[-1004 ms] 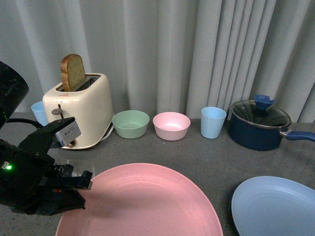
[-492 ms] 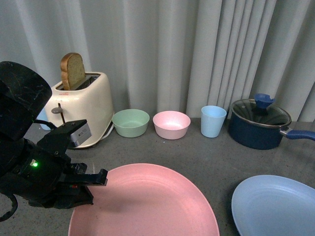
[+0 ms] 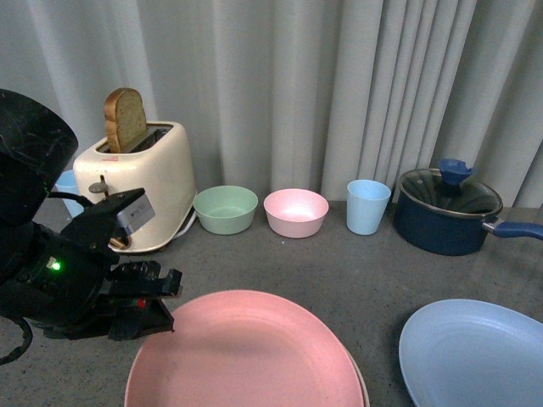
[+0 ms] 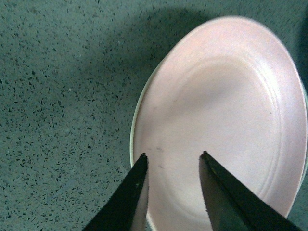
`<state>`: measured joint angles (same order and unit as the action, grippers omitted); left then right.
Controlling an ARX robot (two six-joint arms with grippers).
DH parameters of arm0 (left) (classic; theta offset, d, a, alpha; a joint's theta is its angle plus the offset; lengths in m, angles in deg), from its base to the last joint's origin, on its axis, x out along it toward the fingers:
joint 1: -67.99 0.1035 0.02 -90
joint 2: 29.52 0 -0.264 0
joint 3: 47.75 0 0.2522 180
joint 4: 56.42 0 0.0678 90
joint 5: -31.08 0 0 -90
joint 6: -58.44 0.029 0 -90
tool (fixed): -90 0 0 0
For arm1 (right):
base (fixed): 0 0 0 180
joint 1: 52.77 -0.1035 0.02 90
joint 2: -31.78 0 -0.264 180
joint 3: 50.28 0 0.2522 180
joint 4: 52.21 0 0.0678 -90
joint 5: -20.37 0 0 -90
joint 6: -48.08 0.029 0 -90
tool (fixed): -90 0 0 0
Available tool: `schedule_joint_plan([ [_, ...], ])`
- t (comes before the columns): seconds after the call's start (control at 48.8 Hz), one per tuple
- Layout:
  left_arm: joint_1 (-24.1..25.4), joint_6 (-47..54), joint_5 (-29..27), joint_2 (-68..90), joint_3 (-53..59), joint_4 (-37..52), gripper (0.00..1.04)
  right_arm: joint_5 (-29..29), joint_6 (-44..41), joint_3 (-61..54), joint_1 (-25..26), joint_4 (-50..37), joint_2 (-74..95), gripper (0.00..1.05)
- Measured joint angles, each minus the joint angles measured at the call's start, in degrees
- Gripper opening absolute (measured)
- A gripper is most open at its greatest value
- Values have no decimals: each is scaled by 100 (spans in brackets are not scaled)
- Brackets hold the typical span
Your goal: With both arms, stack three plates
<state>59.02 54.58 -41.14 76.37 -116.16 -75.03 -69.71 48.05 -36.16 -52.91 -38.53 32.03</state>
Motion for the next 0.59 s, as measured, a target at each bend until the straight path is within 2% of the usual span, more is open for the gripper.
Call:
schedule_joint_plan([
  [0.266, 472, -186, 125, -581, 55, 70, 76, 2, 0, 0, 0, 0, 0, 97],
  [0.307, 605, -197, 81, -782, 149, 227, 83, 2, 0, 0, 0, 0, 0, 97],
  [0.348, 789, -181, -24, -1167, 398, 739, 94, 2, 0, 0, 0, 0, 0, 97],
  [0.389, 896, -109, -188, -1567, 695, 1222, 99, 2, 0, 0, 0, 0, 0, 97],
  [0.553, 960, -63, -245, -2090, 938, 1613, 98, 2, 2, 0, 0, 0, 0, 97],
  [0.574, 951, -48, -328, -2052, 973, 1672, 97, 2, 0, 0, 0, 0, 0, 97],
  [0.594, 916, 61, -675, -1963, 1189, 2295, 93, 2, 0, 0, 0, 0, 0, 97],
])
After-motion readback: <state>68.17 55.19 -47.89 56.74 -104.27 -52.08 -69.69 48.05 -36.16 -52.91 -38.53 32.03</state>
